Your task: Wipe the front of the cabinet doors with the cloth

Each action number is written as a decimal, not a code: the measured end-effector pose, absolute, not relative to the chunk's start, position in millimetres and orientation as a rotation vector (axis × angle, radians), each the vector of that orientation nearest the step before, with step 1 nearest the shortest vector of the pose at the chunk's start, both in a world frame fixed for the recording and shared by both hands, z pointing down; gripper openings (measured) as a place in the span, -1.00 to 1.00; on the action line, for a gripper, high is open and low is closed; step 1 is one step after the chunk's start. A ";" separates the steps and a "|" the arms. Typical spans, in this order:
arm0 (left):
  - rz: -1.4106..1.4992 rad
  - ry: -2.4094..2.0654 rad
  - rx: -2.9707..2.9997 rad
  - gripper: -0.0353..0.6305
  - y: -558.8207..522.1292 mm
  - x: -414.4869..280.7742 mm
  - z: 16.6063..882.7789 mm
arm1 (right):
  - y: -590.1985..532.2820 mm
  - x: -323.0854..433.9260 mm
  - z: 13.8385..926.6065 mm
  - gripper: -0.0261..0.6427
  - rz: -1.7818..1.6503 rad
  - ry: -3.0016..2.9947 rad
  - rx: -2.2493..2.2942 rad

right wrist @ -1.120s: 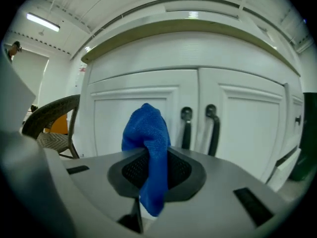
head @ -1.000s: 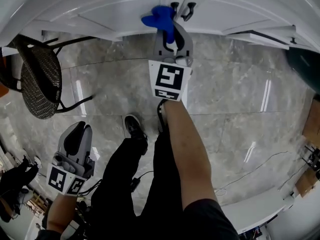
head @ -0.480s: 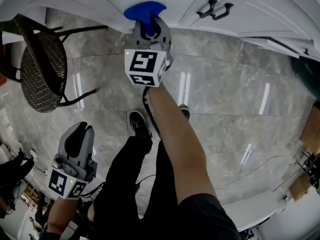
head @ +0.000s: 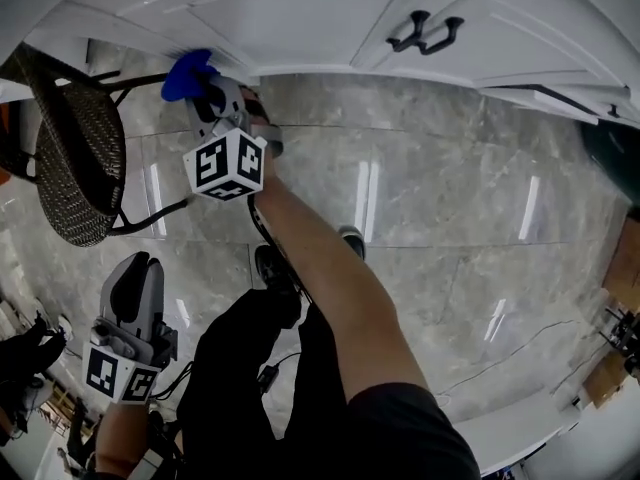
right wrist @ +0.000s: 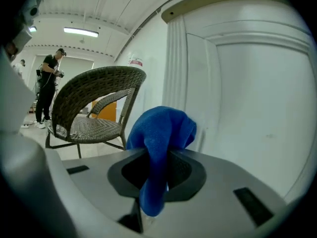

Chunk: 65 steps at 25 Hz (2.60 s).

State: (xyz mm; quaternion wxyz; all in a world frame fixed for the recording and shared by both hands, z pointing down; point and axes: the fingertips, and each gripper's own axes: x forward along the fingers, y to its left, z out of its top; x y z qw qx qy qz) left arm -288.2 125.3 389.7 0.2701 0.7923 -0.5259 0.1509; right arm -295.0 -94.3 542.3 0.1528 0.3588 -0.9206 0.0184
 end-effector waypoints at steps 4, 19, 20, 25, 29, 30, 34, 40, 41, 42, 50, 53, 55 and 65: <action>0.383 -1.402 2.177 -0.69 111.1 -262.7 398.5 | -125.6 -212.7 556.5 -0.76 0.089 -2.553 1.232; 0.422 -1.293 2.255 -0.69 107.8 -200.5 422.8 | -126.0 81.3 618.6 -0.76 0.406 -2.090 1.937; 0.420 -1.302 2.245 -0.69 108.6 -204.6 423.6 | -126.5 67.2 622.9 -0.76 0.408 -2.111 1.903; 0.399 -1.361 2.189 -0.69 116.1 -235.3 422.9 | -137.9 -26.7 634.7 -0.76 0.367 -2.233 1.713; 0.383 -1.423 2.129 -0.69 127.5 -264.8 425.5 | -144.5 -110.4 637.4 -0.76 0.345 -2.331 1.546; 0.379 -1.435 2.117 -0.69 129.9 -271.0 426.1 | -144.3 -133.0 636.0 -0.76 0.335 -2.365 1.499; 0.363 -1.478 2.088 -0.69 137.5 -290.7 423.6 | -129.1 -225.7 629.0 -0.76 0.296 -2.494 1.268; 0.365 -1.515 2.068 -0.69 141.4 -306.9 422.8 | -94.6 -316.8 659.8 -0.76 0.227 -2.542 0.935; 0.366 -1.519 2.068 -0.69 141.2 -308.5 424.0 | -96.1 -315.8 668.1 -0.76 0.229 -2.528 0.932; 0.367 -1.523 2.069 -0.69 140.9 -309.4 425.3 | -99.9 -310.3 675.4 -0.76 0.230 -2.511 0.940; 0.384 -1.453 2.115 -0.69 128.9 -285.5 429.5 | -129.7 -186.1 695.7 -0.73 0.203 -2.398 1.101; 0.386 -1.422 2.137 -0.69 122.2 -269.7 430.2 | -124.6 -160.7 685.6 -0.73 0.132 -2.406 1.093; 0.391 -1.398 2.148 -0.69 118.3 -259.4 431.6 | -127.5 -134.5 681.1 -0.76 0.167 -2.394 1.171; 0.408 -1.353 2.156 -0.69 123.5 -238.4 425.1 | -110.4 -122.2 684.0 -0.82 0.359 -2.413 1.176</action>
